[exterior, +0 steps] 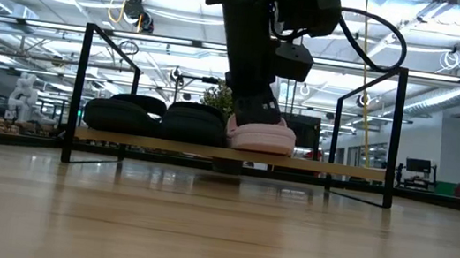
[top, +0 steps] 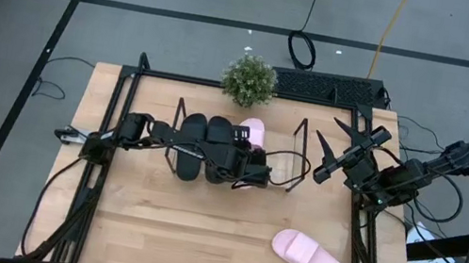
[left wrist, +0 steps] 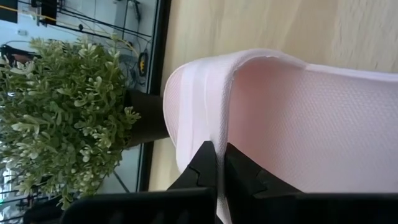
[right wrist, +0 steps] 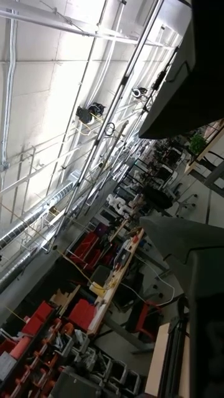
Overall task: Pick and place slides into the shelf
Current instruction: Put the left pink slide on the shelf
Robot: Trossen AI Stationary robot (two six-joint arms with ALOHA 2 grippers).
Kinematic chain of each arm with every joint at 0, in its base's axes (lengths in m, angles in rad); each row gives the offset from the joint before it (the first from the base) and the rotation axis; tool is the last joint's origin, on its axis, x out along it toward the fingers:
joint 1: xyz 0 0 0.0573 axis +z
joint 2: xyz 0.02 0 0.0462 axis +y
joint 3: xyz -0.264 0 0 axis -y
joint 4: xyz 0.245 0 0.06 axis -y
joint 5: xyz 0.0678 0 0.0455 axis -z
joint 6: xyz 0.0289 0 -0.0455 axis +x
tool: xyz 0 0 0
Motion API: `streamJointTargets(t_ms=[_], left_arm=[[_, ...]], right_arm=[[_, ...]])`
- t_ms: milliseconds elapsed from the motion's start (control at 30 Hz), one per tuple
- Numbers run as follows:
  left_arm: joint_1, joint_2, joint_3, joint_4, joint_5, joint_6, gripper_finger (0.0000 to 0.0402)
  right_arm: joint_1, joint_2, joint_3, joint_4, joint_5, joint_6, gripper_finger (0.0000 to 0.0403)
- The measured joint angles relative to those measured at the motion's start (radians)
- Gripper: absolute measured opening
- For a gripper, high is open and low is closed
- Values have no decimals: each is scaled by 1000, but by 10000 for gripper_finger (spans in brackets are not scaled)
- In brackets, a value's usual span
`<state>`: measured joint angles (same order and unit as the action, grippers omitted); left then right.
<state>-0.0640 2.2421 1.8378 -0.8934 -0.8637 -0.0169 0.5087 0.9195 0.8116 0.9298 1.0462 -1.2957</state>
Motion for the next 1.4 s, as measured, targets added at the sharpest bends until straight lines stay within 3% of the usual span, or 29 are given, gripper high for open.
streamJointTargets(t_ms=[200, 1400], left_arm=[[-3, 0, 0, -1, 3, 8, 8], [-42, -44, 0, -25, 8, -24, 183]], right_arm=[[0, 0, 0, 0, 0, 0, 205], [0, -1, 0, 0, -3, 1, 205]])
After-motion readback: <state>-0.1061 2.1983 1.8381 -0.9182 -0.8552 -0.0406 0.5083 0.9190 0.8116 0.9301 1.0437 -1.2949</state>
